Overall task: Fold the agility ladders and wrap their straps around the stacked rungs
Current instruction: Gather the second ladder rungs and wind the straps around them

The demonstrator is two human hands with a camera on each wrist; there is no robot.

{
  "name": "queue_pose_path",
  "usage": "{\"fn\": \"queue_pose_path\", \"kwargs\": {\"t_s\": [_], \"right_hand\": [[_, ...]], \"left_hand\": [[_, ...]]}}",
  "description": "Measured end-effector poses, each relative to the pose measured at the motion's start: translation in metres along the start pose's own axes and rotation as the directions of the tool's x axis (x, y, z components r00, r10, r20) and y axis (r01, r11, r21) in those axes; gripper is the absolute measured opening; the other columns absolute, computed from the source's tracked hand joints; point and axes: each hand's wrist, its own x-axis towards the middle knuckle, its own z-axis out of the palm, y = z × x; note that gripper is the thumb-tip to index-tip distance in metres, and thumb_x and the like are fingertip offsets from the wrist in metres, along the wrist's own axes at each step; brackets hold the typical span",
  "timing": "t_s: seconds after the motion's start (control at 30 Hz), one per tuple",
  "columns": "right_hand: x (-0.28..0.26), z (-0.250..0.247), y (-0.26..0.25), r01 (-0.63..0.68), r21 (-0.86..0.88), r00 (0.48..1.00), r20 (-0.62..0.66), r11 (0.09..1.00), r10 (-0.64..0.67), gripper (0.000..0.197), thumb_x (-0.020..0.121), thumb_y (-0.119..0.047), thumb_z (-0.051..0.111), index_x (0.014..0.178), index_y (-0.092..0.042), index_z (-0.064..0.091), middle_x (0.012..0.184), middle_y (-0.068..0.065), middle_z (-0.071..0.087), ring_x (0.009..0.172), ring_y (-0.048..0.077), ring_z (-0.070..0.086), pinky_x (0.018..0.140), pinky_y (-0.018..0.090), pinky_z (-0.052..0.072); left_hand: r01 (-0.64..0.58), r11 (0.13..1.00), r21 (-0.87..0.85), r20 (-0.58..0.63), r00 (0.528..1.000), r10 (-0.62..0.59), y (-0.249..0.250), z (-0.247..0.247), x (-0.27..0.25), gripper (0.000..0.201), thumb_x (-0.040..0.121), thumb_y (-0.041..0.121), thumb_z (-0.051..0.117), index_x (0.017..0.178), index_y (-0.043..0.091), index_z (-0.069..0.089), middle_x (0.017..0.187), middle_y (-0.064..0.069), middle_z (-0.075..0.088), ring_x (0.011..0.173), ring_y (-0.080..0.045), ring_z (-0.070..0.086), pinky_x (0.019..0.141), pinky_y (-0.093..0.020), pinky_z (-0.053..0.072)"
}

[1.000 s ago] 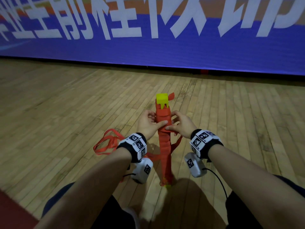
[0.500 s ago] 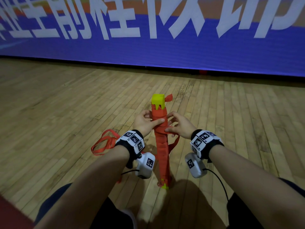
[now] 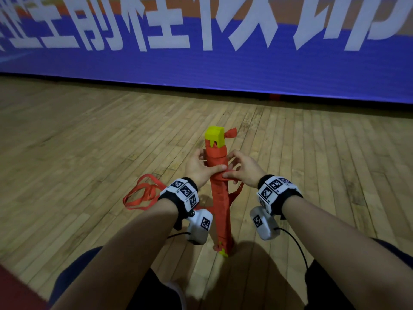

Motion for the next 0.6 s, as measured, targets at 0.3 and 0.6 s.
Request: {"fn": "queue_pose_path", "kwargs": {"t_s": [0.3, 0.6], "right_hand": [[0.005, 0.001, 0.004, -0.014, 0.027, 0.998, 0.058, 1.0, 0.013, 0.054, 0.077, 0.001, 0.074, 0.124, -0.01, 0.049, 0.096, -0.002, 0.055, 0.068, 0.026, 0.062, 0.052, 0.026, 0.054], [0.01, 0.004, 0.005, -0.05, 0.04, 0.998, 0.039, 0.998, 0.049, 0.061, 0.074, 0.0, 0.077, 0.125, -0.011, 0.045, 0.098, 0.004, 0.055, 0.055, 0.018, 0.059, 0.053, 0.028, 0.055]], "left_hand": [[0.08, 0.994, -0.078, 0.195, 0.979, -0.064, 0.0, -0.015, 0.006, 0.05, 0.075, -0.003, 0.075, 0.116, 0.009, 0.05, 0.095, -0.004, 0.065, 0.082, -0.012, 0.065, 0.078, -0.022, 0.055], [0.062, 0.995, -0.081, 0.13, 0.99, -0.051, -0.004, -0.003, 0.003, 0.059, 0.063, 0.015, 0.088, 0.106, 0.021, 0.047, 0.109, -0.009, 0.059, 0.105, -0.03, 0.061, 0.092, -0.043, 0.052]]}}
